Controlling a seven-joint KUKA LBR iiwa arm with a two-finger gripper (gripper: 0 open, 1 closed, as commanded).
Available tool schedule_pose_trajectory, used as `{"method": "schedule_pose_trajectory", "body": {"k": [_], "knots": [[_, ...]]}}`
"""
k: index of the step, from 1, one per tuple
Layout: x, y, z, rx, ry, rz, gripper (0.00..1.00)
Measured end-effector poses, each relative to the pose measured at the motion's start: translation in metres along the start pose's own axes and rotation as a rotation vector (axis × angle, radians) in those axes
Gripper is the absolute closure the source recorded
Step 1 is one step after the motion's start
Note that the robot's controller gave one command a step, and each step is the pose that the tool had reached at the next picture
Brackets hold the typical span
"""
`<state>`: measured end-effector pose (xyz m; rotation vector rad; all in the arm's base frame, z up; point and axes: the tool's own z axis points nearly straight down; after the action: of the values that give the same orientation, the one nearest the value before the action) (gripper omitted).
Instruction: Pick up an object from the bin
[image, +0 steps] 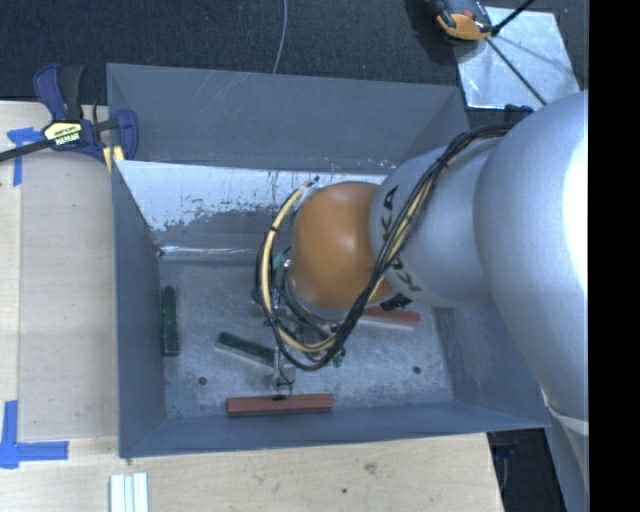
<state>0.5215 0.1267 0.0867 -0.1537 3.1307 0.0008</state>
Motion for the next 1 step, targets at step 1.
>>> {"method": "schedule_pose_trajectory", "body": {"k": [1], "knots": [[-0.0164, -0.0282, 0.0143, -0.001, -0.002, -0.015, 1.0]]}}
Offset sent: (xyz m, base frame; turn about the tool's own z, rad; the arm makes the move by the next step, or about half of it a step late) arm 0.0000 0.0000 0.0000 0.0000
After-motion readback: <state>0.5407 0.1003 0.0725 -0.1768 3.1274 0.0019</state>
